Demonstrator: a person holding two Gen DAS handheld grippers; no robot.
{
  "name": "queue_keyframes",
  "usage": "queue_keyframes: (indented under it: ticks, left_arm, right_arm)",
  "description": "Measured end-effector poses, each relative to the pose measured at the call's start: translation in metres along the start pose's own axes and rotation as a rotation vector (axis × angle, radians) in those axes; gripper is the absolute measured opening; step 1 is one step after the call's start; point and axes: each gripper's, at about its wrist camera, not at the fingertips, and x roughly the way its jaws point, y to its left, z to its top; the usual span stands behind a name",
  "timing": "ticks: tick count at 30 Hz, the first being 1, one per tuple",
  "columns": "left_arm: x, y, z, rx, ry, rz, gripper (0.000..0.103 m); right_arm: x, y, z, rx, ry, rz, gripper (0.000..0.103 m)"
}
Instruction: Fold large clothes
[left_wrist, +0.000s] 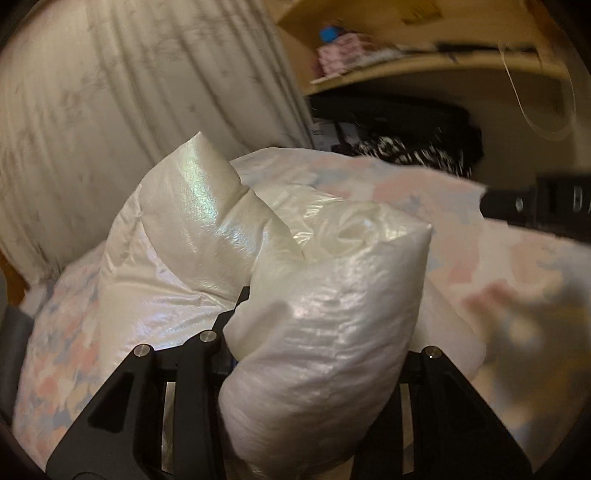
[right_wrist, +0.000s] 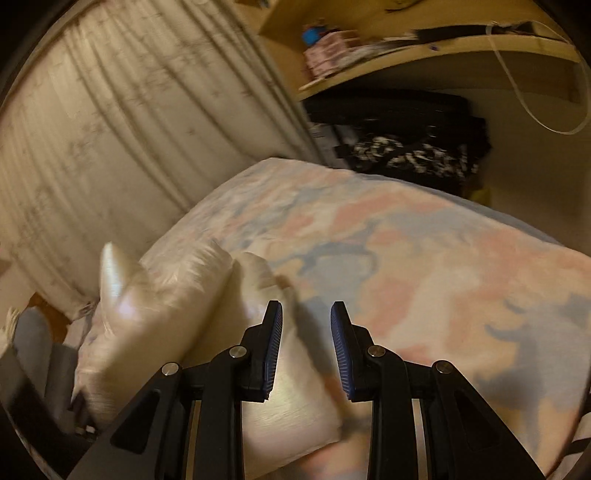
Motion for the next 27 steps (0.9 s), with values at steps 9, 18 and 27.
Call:
queue_keyframes:
  ticks: [9,18,27]
  left_arm:
    - [0.014,-0.046,-0.029,0.13,-0.049,0.014,0.043]
    - [-0.025,0.007,-0.025,0.043,-0.039,-0.209,0.073]
    - [-0.061,0.127,-0.028,-0.262,0.045,-0.244,0.074]
  right_arm:
    - [0.027,-0.045,-0.01,0.016,0.088,-0.005,0.027]
    - [-0.006,-0.001,0.013,-0.059,0.062,0.1,0.04]
    - [-0.043,0.085,0.033,-0.247,0.027,0.143,0.071]
